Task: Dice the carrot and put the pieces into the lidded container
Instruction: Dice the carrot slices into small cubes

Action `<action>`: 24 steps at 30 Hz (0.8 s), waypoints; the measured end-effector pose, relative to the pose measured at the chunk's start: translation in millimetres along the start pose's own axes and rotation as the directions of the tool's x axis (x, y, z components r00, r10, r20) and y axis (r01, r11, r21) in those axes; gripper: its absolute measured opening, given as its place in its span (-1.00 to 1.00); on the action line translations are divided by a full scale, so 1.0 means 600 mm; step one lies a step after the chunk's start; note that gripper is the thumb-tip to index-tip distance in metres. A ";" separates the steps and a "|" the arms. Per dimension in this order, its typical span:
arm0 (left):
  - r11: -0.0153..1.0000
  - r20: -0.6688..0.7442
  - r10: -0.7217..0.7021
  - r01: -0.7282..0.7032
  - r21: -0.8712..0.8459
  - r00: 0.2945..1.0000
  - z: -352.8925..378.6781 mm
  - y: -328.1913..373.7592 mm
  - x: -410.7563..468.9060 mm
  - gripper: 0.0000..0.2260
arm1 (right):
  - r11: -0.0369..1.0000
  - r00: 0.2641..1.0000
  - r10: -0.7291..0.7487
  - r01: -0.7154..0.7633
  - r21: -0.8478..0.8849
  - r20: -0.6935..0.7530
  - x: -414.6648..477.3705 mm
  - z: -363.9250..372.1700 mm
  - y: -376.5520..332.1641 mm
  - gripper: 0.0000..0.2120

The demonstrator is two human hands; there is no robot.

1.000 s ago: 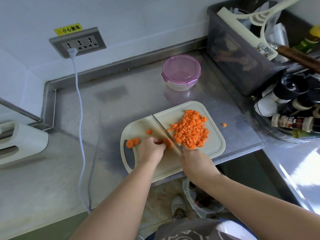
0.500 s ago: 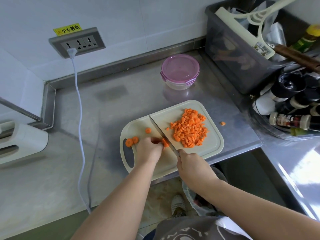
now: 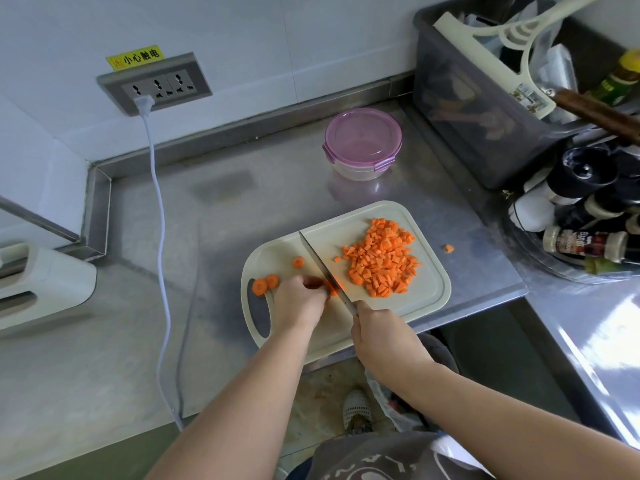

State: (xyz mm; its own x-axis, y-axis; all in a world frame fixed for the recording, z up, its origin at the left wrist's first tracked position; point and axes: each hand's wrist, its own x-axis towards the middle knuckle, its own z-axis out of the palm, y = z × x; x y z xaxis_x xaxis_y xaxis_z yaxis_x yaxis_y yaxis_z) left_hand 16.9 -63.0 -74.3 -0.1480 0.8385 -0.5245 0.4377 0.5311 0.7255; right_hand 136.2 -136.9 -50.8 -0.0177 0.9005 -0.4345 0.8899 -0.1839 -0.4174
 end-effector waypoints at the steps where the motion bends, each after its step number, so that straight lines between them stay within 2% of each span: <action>1: 1.000 0.000 0.000 0.000 -0.005 1.000 0.000 0.000 0.001 -0.89 | 1.000 1.000 0.006 -0.006 0.010 0.002 -0.001 0.000 -0.001 -0.83; 5: 1.000 -0.006 0.000 0.000 -0.013 1.000 0.000 0.000 0.001 -0.87 | 0.999 0.999 0.024 -0.025 0.023 0.038 -0.001 -0.004 -0.005 -0.83; 10: 1.000 0.002 -0.006 0.006 0.002 1.000 -0.002 0.002 0.003 -0.93 | 0.997 0.995 0.055 -0.059 0.047 0.078 0.001 -0.006 -0.009 -0.86; 16: 1.000 0.016 -0.016 0.016 0.022 1.000 -0.004 -0.002 0.005 -0.92 | 0.994 0.989 0.098 -0.101 0.029 0.113 0.008 0.001 -0.010 -0.78; 24: 1.000 0.026 -0.027 0.027 0.008 0.999 -0.004 0.003 0.001 -0.87 | 0.997 0.994 0.072 -0.073 0.003 0.082 0.004 0.006 -0.009 -0.75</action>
State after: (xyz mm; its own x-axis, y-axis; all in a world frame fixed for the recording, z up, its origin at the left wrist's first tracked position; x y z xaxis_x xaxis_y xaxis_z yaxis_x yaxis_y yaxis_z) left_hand 15.5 -61.5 -72.4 -0.1366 0.8204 -0.5552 0.4404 0.5524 0.7078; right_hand 129.7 -135.4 -52.5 0.0096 0.8495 -0.5275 0.8875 -0.2503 -0.3870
